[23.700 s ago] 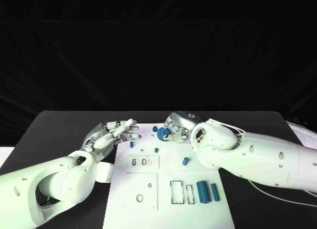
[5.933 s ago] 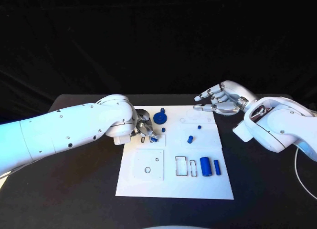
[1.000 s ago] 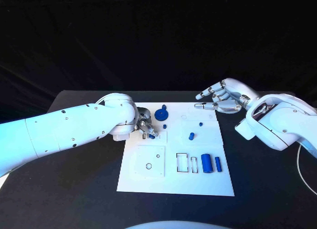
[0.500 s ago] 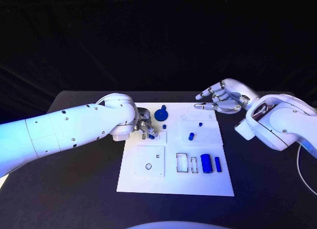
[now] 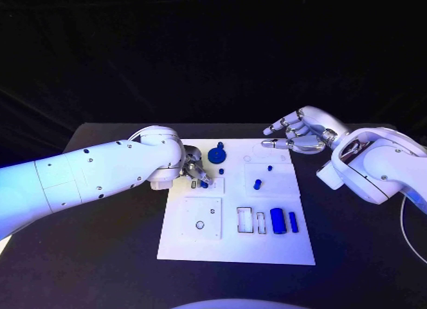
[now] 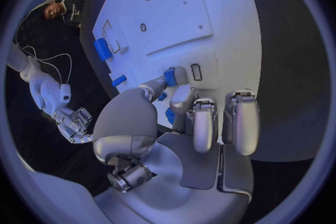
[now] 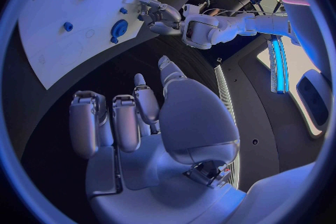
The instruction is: Assemble the parts on the task board
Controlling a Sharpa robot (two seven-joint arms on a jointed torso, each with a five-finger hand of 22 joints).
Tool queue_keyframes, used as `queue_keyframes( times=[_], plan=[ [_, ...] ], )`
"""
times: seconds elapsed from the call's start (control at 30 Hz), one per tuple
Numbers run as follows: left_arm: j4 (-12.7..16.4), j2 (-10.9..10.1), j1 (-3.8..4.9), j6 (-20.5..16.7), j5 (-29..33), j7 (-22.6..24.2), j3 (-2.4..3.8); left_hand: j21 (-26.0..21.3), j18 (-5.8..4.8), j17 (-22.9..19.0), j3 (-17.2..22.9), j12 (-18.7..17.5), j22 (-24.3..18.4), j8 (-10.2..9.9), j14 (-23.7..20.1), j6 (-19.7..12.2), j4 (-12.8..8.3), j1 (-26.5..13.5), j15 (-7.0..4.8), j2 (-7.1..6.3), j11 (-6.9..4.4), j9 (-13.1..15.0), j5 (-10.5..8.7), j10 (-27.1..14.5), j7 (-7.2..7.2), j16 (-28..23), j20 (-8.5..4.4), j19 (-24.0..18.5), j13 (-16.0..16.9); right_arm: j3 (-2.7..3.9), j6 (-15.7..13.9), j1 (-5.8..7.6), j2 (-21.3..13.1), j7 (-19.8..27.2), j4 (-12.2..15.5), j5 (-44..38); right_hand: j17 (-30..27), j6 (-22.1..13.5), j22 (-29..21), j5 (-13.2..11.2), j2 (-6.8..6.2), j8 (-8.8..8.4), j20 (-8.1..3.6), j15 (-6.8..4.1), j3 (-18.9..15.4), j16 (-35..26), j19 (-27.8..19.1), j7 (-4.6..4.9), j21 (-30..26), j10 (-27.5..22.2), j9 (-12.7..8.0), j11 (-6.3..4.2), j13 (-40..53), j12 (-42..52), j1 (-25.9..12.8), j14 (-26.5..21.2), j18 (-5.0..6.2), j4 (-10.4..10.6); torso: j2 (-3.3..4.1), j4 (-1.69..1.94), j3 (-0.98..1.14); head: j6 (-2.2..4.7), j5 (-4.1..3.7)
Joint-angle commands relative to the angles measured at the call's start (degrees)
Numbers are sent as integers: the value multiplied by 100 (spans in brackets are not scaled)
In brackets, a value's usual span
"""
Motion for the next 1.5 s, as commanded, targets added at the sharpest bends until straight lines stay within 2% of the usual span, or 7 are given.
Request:
queue_keyframes(
  times=[0.03, 0.5, 0.7, 0.97, 1.07, 1.37, 1.5],
  plan=[
    [-30, -8, -87, 401, -10, -199, -71, 31, -83, 1509, -98, -21, 1133, -20, 582, 9, 44, -97, -41, 9, -2, -9, 6, -4, 45, 17, -42, 456, 7, 0, 0, -3, -5, 44, 11, -20, 213, 45, 264, 11, 40, 19, 8, -8, -29, -37, -51, 6, -26, -32, 5, -21, -7, -25, -26, 328, 94, -4, 2, 3, -3, 7, -4],
    [-27, -4, -88, 155, -10, -178, -70, 80, -100, 1509, -585, 17, 1206, -46, 582, 88, 356, -318, -44, 83, -8, -29, 0, 41, 36, 17, -46, 484, 51, -1, 2, -3, -7, 58, 1, 18, 148, 40, 201, 6, 43, 16, 6, -9, -83, -79, -98, 5, -64, -62, 4, -21, -46, -72, -52, 312, 109, 42, 10, 3, -2, 18, -13],
    [-3, -16, -89, 16, -10, -169, -69, 101, -107, 1509, -1067, 35, 1239, -55, 582, 121, 577, -438, -57, 19, -20, -32, -13, 64, 18, 17, -56, 496, 73, -2, 15, -4, -4, 62, -10, 36, 102, 39, 162, 7, 48, 16, 6, -9, -96, -107, -127, 5, -86, -80, 4, -21, -72, -103, -58, 301, 119, 56, 4, 4, -4, 17, -13],
    [68, -70, -89, -97, -10, -162, -62, 113, -111, 1509, -1588, 41, 1259, -64, 582, 139, 759, -410, -67, -33, -33, -29, -22, 76, 7, 17, -68, 504, 85, -6, 30, -4, 6, 66, -34, 49, 92, 38, 150, 8, 50, 16, 6, -10, -101, -113, -136, 4, -93, -84, 3, -21, -76, -108, -59, 299, 122, 60, 3, 6, -2, 15, -9],
    [108, -103, -89, -128, -10, -160, -54, 122, -114, 1509, -1780, 49, 1272, -64, 582, 147, 833, -377, -69, -35, -36, -27, -93, 84, 3, 17, -70, 508, 96, -8, 35, -6, 11, 68, -43, 52, 91, 38, 150, 8, 50, 16, 6, -10, -103, -114, -136, 4, -94, -84, 3, -22, -76, -108, -60, 298, 122, 62, 6, 7, -4, 16, -9],
    [230, -193, -87, -190, -10, -155, 29, 124, -115, 1509, -1918, 51, 1276, -65, 582, 152, 886, -324, -70, -11, -37, -25, -136, 87, 1, 17, -72, 509, 100, -14, 48, -14, 27, 74, -70, 63, 88, 37, 149, 9, 51, 15, 5, -10, -109, -117, -136, 4, -95, -83, 3, -22, -75, -107, -62, 297, 122, 67, 7, 5, -3, 21, -7],
    [333, -263, -82, -234, 30, -149, 132, 108, -110, 1509, -2051, 60, 1257, -66, 582, 155, 941, -269, -72, 19, -37, -23, -144, 94, 1, 17, -73, 502, 111, -17, 53, -22, 39, 77, -97, 75, 88, 37, 149, 9, 51, 15, 5, -10, -109, -117, -136, 4, -95, -83, 3, -22, -75, -107, -62, 297, 122, 67, 4, 11, -5, 28, -8]
  ],
)
